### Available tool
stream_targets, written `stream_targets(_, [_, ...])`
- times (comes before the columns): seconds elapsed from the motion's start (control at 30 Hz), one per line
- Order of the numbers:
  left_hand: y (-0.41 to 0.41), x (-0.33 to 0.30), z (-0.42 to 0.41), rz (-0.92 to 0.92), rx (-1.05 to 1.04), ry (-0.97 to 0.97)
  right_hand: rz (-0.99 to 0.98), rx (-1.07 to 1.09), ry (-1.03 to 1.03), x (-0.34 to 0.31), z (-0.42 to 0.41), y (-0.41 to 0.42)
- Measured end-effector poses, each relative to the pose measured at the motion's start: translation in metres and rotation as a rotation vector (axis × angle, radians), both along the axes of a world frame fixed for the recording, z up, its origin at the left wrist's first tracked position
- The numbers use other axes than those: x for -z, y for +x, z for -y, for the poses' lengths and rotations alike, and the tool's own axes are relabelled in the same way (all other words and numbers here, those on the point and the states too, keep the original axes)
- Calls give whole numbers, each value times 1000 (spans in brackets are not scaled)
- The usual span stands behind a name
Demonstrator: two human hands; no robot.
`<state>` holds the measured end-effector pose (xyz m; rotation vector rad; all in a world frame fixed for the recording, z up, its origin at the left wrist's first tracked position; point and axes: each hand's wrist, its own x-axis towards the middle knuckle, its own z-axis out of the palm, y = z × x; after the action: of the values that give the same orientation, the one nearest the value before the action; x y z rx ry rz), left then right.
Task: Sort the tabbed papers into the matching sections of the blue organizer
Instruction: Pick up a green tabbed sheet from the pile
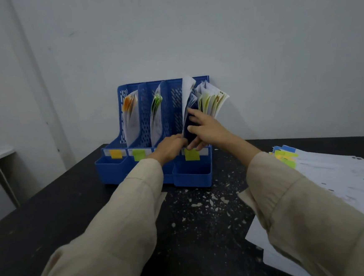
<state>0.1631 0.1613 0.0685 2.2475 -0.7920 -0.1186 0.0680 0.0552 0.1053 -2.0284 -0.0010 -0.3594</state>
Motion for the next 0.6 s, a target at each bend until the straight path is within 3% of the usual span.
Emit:
stream_targets(0.13, [1, -2, -5, 180, 42, 424, 17, 3, -14, 0, 1, 2])
stream_targets(0.33, [0, -6, -3, 174, 3, 537, 35, 37, -155, 2, 0, 4])
stream_targets(0.43, [-2, 0, -6, 181, -32, 392, 91, 99, -309, 6, 2, 6])
stream_targets(0.53, [-5, 16, -11, 116, -55, -96, 107, 85, -359, 11, 3, 5])
stream_targets(0.6, [-9, 23, -13, 153, -25, -202, 126, 73, -396, 14, 2, 3])
